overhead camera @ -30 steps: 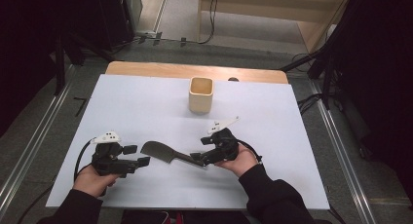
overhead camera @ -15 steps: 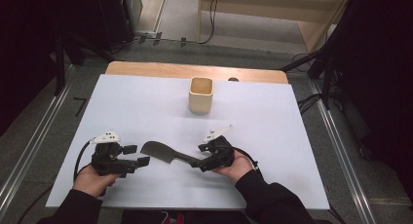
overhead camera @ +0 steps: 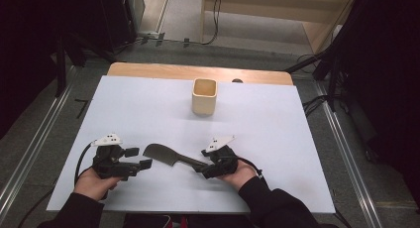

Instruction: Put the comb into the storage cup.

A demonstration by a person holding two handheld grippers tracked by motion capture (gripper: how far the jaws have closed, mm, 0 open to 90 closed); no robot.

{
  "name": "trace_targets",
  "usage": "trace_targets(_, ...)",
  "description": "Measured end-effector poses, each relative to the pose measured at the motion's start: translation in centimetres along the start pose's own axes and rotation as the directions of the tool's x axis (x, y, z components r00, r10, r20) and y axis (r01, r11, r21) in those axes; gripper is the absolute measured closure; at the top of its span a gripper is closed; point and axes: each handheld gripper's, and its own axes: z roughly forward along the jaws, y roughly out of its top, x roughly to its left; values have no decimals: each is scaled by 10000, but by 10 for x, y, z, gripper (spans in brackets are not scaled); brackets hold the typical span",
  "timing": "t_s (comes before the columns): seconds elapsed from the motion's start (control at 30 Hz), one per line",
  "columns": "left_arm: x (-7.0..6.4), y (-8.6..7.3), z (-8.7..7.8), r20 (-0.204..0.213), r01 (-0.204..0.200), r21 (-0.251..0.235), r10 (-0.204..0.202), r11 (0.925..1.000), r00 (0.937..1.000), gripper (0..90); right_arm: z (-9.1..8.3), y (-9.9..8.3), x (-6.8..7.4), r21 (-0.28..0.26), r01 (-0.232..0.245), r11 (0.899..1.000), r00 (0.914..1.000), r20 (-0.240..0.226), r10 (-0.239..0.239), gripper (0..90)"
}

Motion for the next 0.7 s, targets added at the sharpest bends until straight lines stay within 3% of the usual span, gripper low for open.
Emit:
trace_targets(0.1, 0, 0, 0, -2, -4, -9, 4, 10000, 10000, 229, 1, -3, 3, -196, 261, 9995, 9993, 277, -255, 398)
trace_targets(0.13, 0, 0, 0, -6, -12, -4, 12, 10000, 10000, 229, 1, -6, 7, -339, 615, 9975, 9956, 724, -589, 437)
trace_targets(0.2, 0, 0, 0, 5, 9, 4, -9, 10000, 10000, 229, 2, -6, 9, -317, 797, 9963, 9944, 723, -773, 488)
trace_targets(0.47, 0, 0, 1, 11, 6, 1, -6, 10000, 10000, 229, 1, -6, 11, -348, 761, 9965, 9957, 554, -741, 646)
trace_targets(0.7, 0, 0, 1, 35, 23, 1, -23, 10000, 10000, 229, 1, -6, 11, -362, 572, 9977, 9975, 447, -556, 699)
